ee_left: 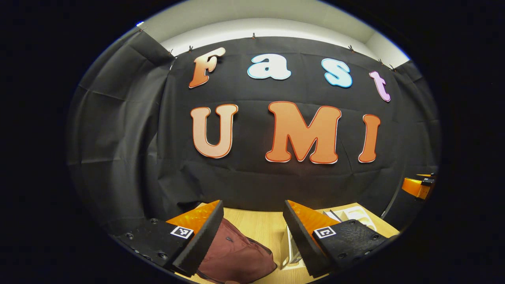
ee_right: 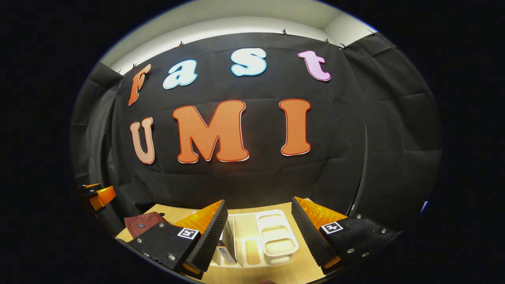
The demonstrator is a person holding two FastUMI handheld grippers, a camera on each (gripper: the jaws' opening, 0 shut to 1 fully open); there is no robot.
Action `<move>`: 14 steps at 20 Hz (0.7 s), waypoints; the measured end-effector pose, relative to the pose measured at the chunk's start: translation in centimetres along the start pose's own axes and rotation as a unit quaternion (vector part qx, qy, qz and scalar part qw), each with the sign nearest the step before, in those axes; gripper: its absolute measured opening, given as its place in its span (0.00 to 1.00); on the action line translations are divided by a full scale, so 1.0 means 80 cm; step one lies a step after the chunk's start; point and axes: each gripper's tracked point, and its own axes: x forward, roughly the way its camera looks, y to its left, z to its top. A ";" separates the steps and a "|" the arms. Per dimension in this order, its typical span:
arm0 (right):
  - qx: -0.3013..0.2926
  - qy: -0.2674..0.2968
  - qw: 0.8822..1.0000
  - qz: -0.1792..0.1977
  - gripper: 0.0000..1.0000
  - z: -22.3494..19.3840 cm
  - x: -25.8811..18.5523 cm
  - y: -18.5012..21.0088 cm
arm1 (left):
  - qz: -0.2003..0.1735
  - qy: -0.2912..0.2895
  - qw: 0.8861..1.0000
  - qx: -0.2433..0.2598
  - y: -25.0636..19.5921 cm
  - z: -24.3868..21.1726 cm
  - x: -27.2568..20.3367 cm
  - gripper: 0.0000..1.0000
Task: Open the schoolbag, grab two books from the bookshelf and put them into the schoolbag.
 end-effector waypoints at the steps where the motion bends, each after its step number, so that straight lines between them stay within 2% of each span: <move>1: -0.001 0.001 1.000 -0.001 1.00 -0.002 0.002 -0.001 | 0.001 0.003 1.000 0.002 0.001 -0.002 0.001 0.95; 3: -0.002 0.006 1.000 -0.003 0.96 -0.007 0.005 -0.001 | 0.000 0.008 1.000 0.005 0.001 -0.008 0.004 0.95; 7: -0.006 0.014 1.000 -0.010 0.96 -0.015 0.007 -0.003 | -0.005 0.014 1.000 0.014 0.005 -0.018 0.008 0.95; 14: -0.009 0.042 0.999 -0.019 0.96 -0.043 0.006 0.001 | -0.021 0.065 0.995 0.077 0.016 -0.077 0.012 0.95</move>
